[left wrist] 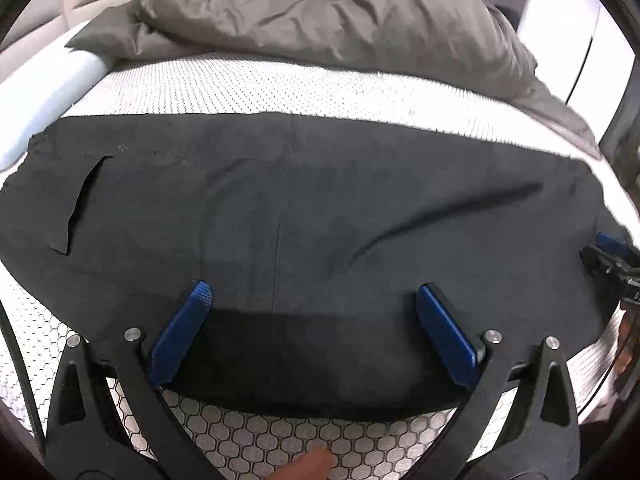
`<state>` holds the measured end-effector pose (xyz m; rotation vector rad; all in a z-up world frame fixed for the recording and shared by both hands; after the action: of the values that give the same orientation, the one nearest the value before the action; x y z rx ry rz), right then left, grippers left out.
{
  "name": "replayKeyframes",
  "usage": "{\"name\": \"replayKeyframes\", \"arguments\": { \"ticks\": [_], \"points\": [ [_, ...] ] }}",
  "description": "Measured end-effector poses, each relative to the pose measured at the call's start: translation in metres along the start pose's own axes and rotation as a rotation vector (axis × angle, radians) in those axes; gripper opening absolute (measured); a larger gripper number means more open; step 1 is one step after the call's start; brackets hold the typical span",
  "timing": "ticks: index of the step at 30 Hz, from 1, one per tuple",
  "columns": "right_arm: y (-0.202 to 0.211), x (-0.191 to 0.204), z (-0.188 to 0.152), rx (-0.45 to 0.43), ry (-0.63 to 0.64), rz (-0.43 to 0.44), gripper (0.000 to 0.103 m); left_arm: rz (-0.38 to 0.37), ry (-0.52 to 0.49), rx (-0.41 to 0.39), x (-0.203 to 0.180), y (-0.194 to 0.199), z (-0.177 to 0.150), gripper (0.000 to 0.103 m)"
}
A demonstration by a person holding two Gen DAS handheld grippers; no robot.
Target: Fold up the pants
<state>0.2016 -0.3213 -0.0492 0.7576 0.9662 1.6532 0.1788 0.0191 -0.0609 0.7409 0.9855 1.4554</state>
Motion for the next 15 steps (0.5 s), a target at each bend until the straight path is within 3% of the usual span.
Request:
{"name": "replayKeyframes", "arguments": {
  "ticks": [4, 7, 10, 11, 14, 15],
  "points": [
    [-0.011, -0.02, -0.021, 0.072, -0.02, -0.03, 0.101, -0.017, 0.011, -0.003, 0.0, 0.003, -0.001, 0.102],
    [-0.004, -0.032, -0.032, 0.067, -0.039, -0.023, 0.101, -0.079, 0.038, -0.023, -0.002, 0.01, 0.0, 0.102],
    [0.008, -0.031, -0.031, 0.013, -0.052, -0.014, 0.101, -0.105, 0.002, -0.057, -0.019, 0.017, -0.002, 0.102],
    [0.014, -0.029, -0.028, -0.01, -0.059, 0.003, 0.1, -0.112, -0.033, -0.062, -0.03, 0.018, -0.004, 0.102],
    [0.031, -0.007, -0.025, -0.071, -0.01, 0.141, 0.082, -0.123, -0.128, -0.077, -0.055, 0.023, -0.01, 0.102],
    [0.034, 0.005, -0.024, -0.083, 0.03, 0.166, 0.082, -0.132, -0.173, -0.085, -0.064, 0.026, -0.014, 0.102]
  ]
}}
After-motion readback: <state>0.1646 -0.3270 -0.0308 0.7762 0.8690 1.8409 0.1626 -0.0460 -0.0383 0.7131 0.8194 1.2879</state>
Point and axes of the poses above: each gripper's, at about its wrist camera, not at the fingertips, and y roughly against the way its jaws point, x to its left, z to its top, the point moved 3 cm from there along -y, roughly the way its jaws point, and after that the axes turned 10 degrees about x, right-handed, at the moved point
